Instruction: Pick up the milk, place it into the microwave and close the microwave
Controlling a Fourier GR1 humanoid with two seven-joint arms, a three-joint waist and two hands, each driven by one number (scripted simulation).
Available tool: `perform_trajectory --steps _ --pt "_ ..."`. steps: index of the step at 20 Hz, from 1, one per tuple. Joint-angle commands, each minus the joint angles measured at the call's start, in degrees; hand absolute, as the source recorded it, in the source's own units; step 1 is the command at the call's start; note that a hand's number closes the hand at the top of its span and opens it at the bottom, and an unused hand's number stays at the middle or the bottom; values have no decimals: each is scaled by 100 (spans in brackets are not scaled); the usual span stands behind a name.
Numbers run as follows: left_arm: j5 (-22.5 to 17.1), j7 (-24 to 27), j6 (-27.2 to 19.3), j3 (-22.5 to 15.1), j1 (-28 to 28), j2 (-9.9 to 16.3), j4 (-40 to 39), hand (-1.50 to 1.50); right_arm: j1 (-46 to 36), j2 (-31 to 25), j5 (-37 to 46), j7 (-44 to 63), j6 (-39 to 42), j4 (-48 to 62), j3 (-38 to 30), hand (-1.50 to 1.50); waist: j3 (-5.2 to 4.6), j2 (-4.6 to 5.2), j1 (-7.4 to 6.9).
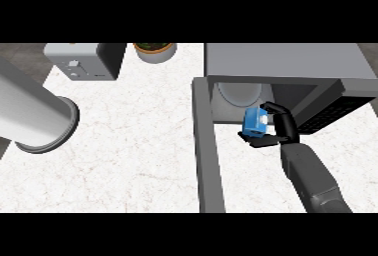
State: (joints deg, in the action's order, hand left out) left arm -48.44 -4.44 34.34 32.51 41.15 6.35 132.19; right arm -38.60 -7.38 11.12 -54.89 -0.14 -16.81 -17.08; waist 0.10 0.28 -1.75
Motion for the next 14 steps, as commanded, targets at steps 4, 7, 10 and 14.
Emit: perform_trajectory --steps 4,7,10,14 --pt "-115 -185 -193 27 -171 -8 492 -150 -872 -374 77 592 -225 389 -54 150 4 46 -71" --pt "-429 -80 145 214 -259 293 -28 -150 -1217 -389 37 789 -363 576 -148 150 5 76 -186" --pt "25 -145 92 -97 -548 190 -62 -150 -1574 -649 58 1109 -274 716 -176 150 8 137 -236" --pt "-256 -256 -263 -9 -731 367 194 -150 -1812 -887 254 1250 -411 794 -49 150 17 183 -316"
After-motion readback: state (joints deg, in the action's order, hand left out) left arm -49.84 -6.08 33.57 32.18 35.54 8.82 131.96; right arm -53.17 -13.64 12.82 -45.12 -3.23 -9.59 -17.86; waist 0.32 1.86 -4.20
